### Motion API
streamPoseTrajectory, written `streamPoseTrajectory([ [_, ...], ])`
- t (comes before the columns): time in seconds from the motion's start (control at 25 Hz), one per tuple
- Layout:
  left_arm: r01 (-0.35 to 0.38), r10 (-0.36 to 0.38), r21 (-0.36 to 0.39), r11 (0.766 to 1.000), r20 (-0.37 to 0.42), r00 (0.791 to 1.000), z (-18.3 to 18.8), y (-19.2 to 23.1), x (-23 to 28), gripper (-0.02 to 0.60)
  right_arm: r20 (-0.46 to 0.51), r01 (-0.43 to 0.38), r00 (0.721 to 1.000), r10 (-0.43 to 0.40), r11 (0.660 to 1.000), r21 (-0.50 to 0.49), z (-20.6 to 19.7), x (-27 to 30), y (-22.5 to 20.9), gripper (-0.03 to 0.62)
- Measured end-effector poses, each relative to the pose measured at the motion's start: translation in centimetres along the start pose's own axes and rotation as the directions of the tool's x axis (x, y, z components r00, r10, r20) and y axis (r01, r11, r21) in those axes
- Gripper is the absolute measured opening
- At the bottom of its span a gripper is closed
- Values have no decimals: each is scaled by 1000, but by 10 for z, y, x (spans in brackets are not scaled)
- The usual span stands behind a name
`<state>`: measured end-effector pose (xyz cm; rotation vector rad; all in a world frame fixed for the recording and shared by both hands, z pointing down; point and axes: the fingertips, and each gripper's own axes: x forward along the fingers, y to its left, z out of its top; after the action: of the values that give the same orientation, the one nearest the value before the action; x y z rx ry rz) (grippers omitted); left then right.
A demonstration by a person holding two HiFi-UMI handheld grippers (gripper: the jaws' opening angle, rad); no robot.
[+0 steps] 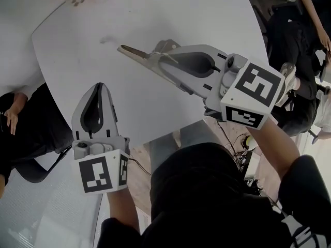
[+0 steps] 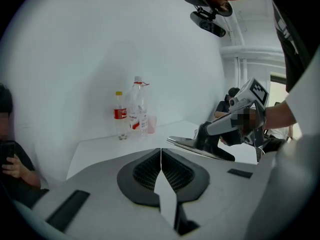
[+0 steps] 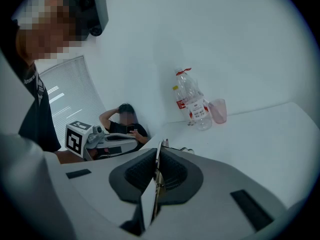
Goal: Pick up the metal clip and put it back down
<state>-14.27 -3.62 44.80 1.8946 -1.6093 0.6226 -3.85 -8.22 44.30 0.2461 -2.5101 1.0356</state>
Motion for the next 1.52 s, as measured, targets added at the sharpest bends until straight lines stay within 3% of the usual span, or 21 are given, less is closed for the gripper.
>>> streamPoseTrajectory([
  [0.16, 1, -1, 23, 1000, 33, 999, 7, -1, 2, 23, 28, 6, 1000, -5, 1000, -28, 2, -2, -1, 29],
  [0.4, 18, -18, 30, 999, 2, 1000, 10, -2, 8, 23, 3, -5, 1000, 5, 1000, -16, 2, -1, 0, 31],
  [0.72, 47, -49, 33, 998, 51, 998, 15, -1, 13, 23, -13, 9, 1000, -9, 999, -49, 3, 0, 0, 31],
  [1.52, 60, -61, 18, 998, 57, 996, 21, -7, 14, 23, -94, -10, 996, 9, 1000, -3, -5, 0, 3, 31],
])
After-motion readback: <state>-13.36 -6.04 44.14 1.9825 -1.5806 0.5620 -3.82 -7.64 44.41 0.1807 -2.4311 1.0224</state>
